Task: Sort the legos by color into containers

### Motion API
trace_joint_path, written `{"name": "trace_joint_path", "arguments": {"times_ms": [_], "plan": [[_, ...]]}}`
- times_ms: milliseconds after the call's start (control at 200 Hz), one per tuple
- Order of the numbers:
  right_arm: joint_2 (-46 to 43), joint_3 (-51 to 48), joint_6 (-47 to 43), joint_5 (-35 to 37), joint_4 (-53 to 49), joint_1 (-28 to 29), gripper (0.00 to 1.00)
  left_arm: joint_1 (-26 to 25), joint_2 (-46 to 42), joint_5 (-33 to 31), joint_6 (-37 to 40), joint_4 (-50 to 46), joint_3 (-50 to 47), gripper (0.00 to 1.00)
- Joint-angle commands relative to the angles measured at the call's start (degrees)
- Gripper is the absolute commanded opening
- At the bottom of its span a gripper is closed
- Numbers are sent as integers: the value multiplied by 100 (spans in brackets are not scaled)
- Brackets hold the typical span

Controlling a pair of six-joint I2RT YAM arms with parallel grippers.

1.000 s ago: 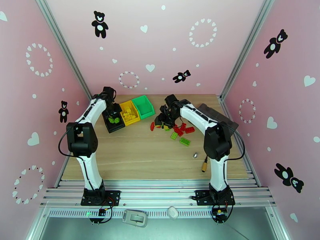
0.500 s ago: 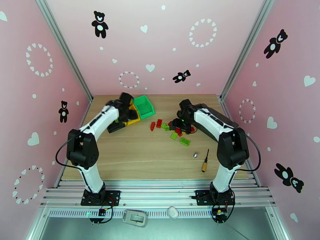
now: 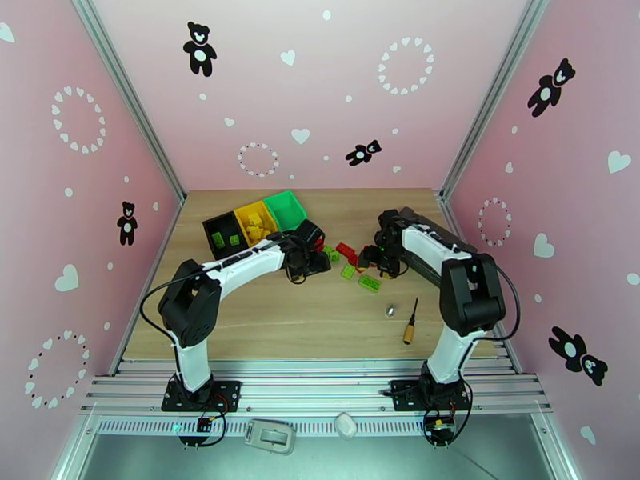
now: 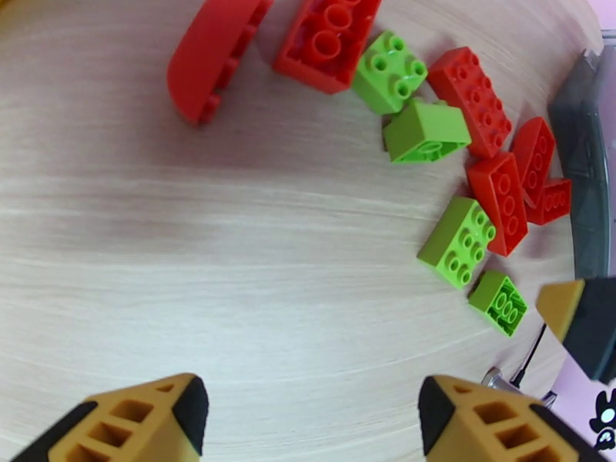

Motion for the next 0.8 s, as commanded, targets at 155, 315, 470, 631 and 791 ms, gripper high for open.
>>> {"name": "trace_joint_path", "arguments": {"times_ms": [155,315,470,631,791], "plan": [[235,-52,-88,-398,264,52,73,46,-221,-85,-161,16,-140,79],[131,-367,116,-592,395,358,72,140,-290,-118,-183,-3,-232,79],[-101,-598,491,-767,523,800,71,231,-264,-102,-188,-35,-189,80],[-487,-707,775,-827,630,1177,71,237,-137,-68,-207,-74,-66,80],[-784,-671,687,-336,36,1073,71,83,81,-42,-134,-224,195,80]]}}
